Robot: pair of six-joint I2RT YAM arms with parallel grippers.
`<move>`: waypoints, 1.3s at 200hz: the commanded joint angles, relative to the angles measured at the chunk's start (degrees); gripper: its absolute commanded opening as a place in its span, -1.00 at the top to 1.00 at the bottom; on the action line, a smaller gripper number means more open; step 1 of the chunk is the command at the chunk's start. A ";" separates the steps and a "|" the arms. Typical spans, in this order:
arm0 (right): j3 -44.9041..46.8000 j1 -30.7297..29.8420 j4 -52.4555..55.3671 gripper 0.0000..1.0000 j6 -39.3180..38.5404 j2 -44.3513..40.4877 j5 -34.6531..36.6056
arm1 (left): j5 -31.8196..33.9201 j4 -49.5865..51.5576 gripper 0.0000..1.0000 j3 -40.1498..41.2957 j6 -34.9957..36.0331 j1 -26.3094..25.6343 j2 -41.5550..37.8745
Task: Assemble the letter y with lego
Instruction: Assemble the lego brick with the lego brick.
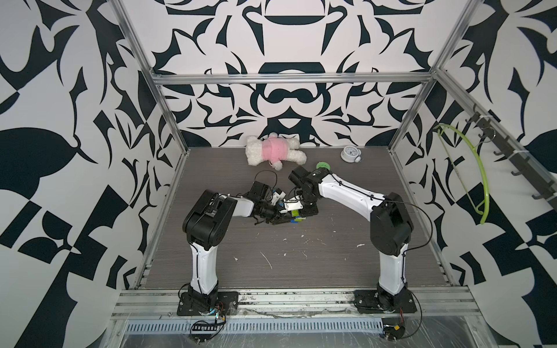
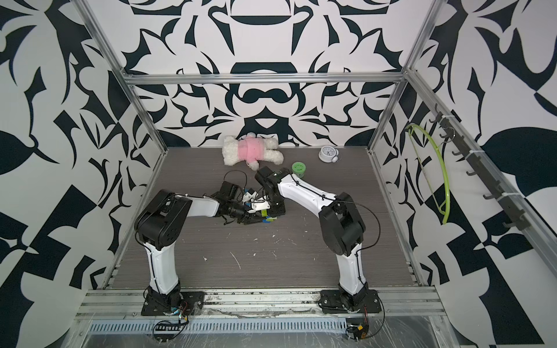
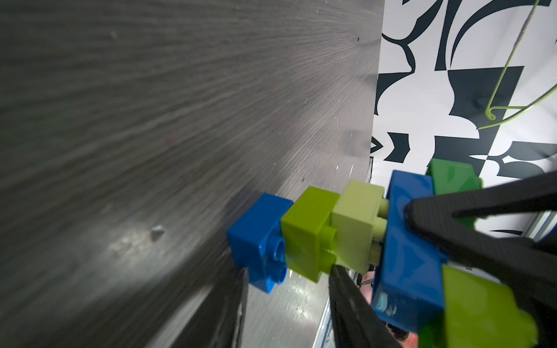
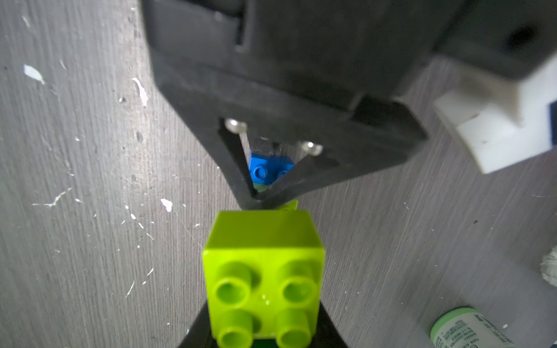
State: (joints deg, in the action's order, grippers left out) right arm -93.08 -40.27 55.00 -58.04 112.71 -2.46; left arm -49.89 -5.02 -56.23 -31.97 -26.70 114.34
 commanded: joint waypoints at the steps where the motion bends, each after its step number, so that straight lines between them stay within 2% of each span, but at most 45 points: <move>1: -0.98 -0.34 1.50 0.84 0.04 0.85 0.22 | 17.80 11.96 0.07 4.38 0.51 0.68 6.68; 260: -1.67 -0.33 2.66 0.86 9.17 3.62 1.76 | 17.76 11.78 0.06 4.70 0.41 0.68 6.68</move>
State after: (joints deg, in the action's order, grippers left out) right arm -94.70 -40.38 56.38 -50.04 114.06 -0.99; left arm -49.93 -5.13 -56.21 -31.99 -26.68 114.41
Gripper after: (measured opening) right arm 0.336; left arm 0.470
